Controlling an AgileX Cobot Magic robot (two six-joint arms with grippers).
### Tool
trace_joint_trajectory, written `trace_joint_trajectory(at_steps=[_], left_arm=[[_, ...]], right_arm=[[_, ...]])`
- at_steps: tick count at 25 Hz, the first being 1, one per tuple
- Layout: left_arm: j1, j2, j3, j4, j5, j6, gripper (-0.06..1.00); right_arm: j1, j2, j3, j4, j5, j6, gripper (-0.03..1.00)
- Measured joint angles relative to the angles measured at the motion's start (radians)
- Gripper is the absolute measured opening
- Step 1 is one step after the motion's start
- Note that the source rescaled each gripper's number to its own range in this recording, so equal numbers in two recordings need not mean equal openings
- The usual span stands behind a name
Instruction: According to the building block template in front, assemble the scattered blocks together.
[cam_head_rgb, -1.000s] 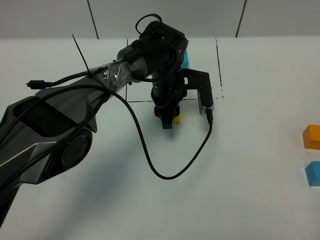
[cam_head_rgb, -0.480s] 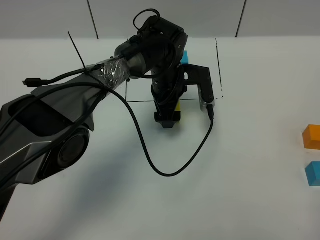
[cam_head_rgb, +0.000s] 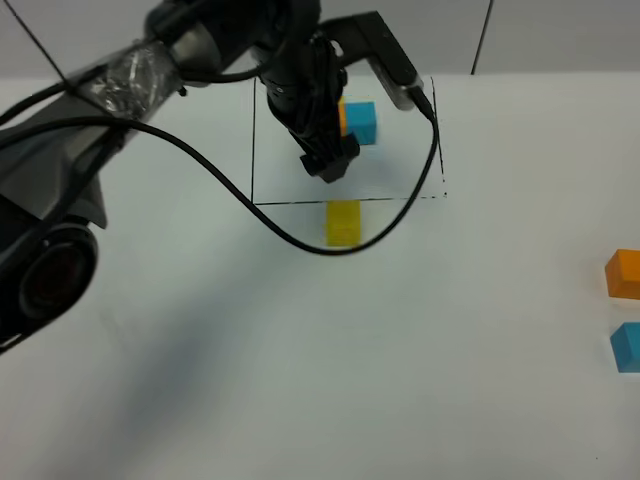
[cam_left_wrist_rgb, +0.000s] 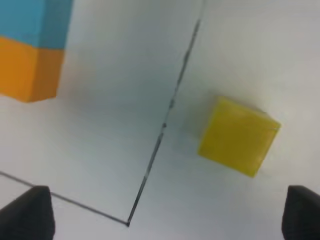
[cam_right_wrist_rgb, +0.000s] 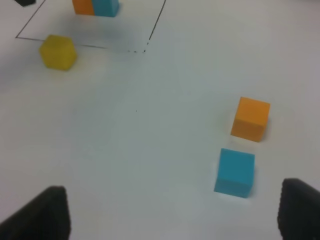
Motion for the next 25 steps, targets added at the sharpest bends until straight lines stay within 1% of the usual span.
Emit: trace_joint_trajectory(at_steps=[2, 5, 11, 13, 17, 19, 21, 25], left_arm=[[0.046, -0.040, 0.041, -0.033, 0.000, -0.032, 0.97], [0.120, -0.104, 0.146, -0.086, -0.001, -0.070, 0.97], [0.285, -0.260, 0.456, -0.183, -0.002, -0.109, 0.97], [0.345, -0.334, 0.560, -0.208, -0.002, -0.112, 0.97], [0.433, -0.525, 0.764, -0.245, -0.013, -0.116, 0.97], [0.463, -0.641, 0.858, -0.249, -0.062, -0.134, 0.96], [0.483, -0.778, 0.959, -0.247, -0.123, -0.176, 0.96], [0.487, -1.053, 1.144, -0.222, -0.229, -0.258, 0.94]], right_arm=[[0.000, 0.000, 0.000, 0.000, 0.000, 0.000, 0.71], [0.000, 0.000, 0.000, 0.000, 0.000, 0.000, 0.71], [0.000, 0.000, 0.000, 0.000, 0.000, 0.000, 0.71], [0.000, 0.000, 0.000, 0.000, 0.000, 0.000, 0.71], [0.000, 0.000, 0.000, 0.000, 0.000, 0.000, 0.71], [0.000, 0.000, 0.000, 0.000, 0.000, 0.000, 0.71], [0.000, 0.000, 0.000, 0.000, 0.000, 0.000, 0.71], [0.000, 0.000, 0.000, 0.000, 0.000, 0.000, 0.71]])
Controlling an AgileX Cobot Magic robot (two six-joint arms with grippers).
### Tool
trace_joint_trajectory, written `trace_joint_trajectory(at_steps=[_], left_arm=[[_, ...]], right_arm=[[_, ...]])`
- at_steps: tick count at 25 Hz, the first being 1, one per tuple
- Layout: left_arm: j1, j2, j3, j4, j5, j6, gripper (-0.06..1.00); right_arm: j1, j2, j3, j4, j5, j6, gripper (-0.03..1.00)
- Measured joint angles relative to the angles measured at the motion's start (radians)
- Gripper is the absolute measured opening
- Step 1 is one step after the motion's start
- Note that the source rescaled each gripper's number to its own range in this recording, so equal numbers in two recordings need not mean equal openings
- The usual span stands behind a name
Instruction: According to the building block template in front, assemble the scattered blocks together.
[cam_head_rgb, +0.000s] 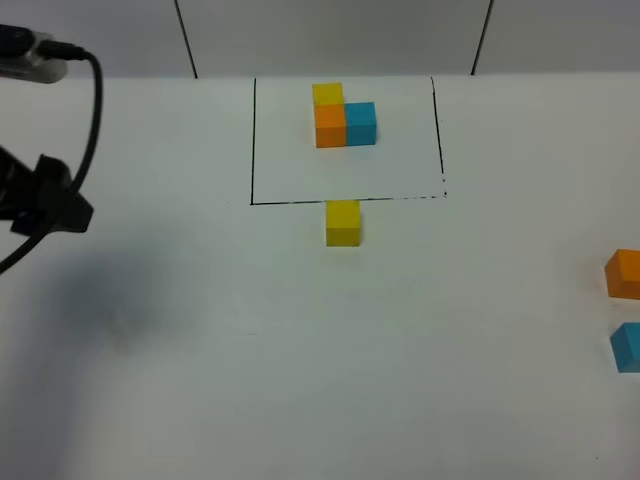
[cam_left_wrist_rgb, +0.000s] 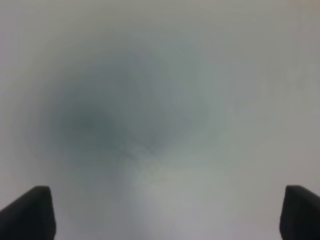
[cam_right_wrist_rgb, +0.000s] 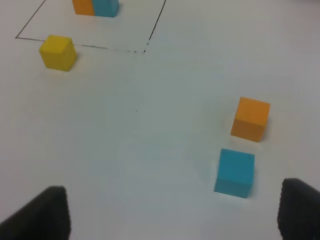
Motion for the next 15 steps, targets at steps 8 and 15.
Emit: trace_joint_trajectory(at_steps=[8, 15], left_arm=[[0.002, -0.482, 0.285, 0.058, -0.111, -0.124, 0.92], [-0.002, -0.832, 0.431, 0.059, -0.037, -0.139, 0.89]], right_arm=[[0.000, 0.000, 0.000, 0.000, 0.000, 0.000, 0.71], [0.000, 0.000, 0.000, 0.000, 0.000, 0.000, 0.71]])
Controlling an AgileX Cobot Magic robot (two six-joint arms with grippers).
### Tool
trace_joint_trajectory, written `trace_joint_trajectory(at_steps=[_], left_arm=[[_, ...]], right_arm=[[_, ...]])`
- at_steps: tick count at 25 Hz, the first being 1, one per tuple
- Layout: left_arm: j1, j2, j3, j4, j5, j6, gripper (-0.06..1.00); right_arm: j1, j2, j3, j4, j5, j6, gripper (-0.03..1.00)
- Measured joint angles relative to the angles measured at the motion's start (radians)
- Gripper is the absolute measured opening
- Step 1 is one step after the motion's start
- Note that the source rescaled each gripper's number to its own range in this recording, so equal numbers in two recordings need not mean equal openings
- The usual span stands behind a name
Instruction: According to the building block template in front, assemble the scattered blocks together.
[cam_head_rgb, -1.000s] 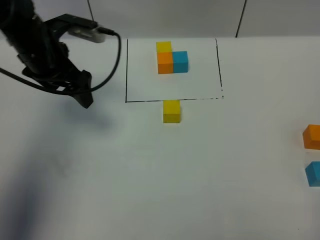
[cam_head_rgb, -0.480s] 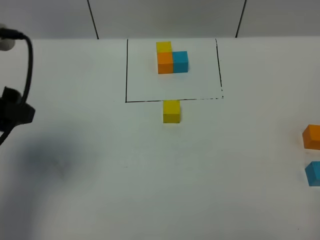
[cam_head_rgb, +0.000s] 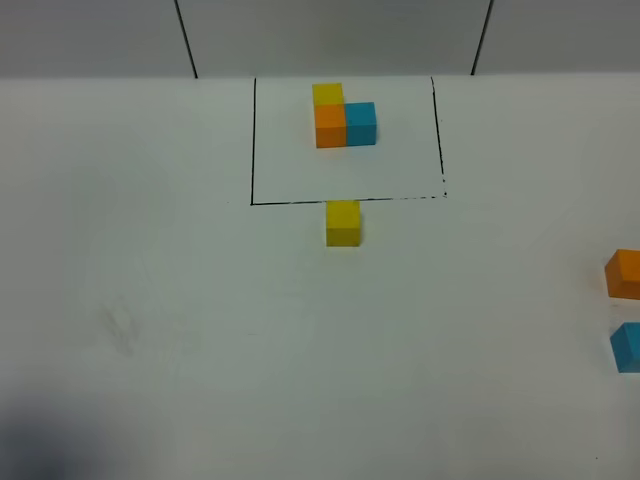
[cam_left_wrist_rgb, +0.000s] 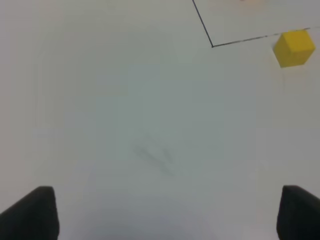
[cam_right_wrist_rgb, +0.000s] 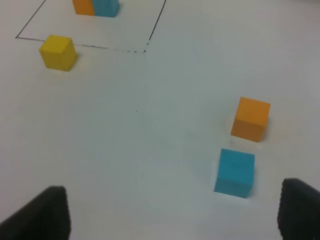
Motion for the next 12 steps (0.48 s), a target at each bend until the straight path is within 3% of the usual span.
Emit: trace_joint_trajectory(at_steps=[8, 12], left_arm=[[-0.001, -0.269, 0.128, 0.004, 0.151, -0.002, 0.86], [-0.001, -0.362, 0.131, 0.005, 0.156, -0.005, 0.84]], right_arm=[[0.000, 0.000, 0.000, 0.000, 0.000, 0.000, 0.71], [0.000, 0.000, 0.000, 0.000, 0.000, 0.000, 0.71]])
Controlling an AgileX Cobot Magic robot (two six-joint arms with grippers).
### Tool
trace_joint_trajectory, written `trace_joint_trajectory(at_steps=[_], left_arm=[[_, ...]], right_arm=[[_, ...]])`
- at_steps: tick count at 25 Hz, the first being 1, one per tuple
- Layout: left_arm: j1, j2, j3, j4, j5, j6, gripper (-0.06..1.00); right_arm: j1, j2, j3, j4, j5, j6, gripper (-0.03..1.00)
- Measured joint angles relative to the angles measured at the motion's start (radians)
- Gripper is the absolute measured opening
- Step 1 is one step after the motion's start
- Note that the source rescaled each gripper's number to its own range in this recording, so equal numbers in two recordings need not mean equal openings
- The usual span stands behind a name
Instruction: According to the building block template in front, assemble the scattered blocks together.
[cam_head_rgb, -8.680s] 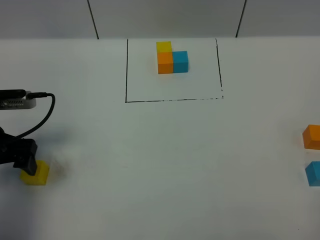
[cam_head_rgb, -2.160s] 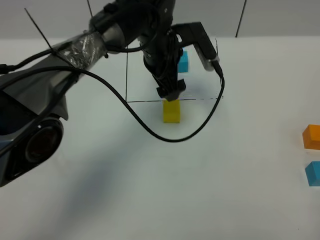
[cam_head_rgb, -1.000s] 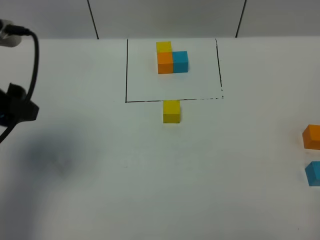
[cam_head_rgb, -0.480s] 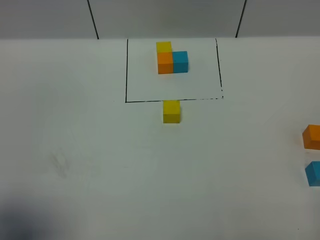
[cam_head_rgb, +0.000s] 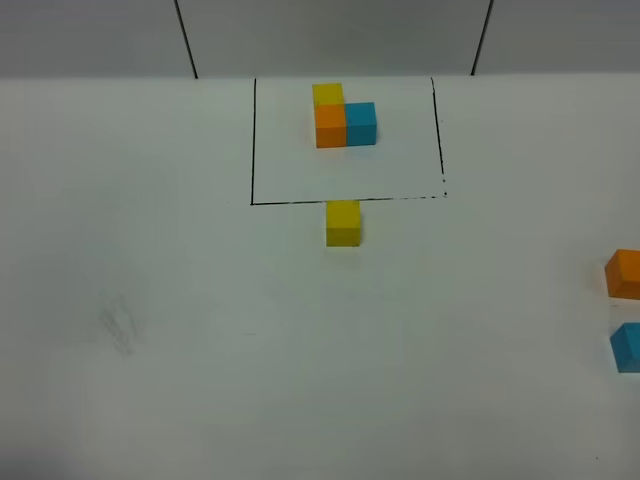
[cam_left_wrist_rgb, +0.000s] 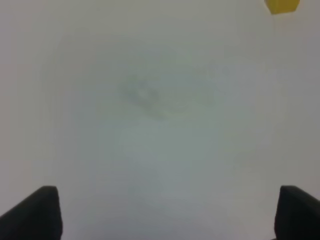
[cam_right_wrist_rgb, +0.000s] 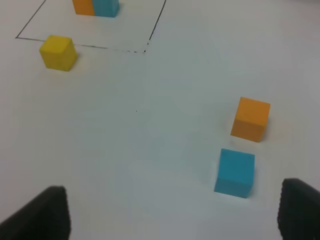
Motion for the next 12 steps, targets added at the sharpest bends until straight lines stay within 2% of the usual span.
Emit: trace_joint_trajectory(at_steps=[4, 12], left_arm=[[0.000, -0.064, 0.000, 0.000, 0.000, -0.006, 0.83], [0.000, -0.068, 0.001, 0.010, 0.000, -0.048, 0.76]], right_arm=[[0.000, 0.000, 0.000, 0.000, 0.000, 0.000, 0.71], [0.000, 0.000, 0.000, 0.000, 0.000, 0.000, 0.71]])
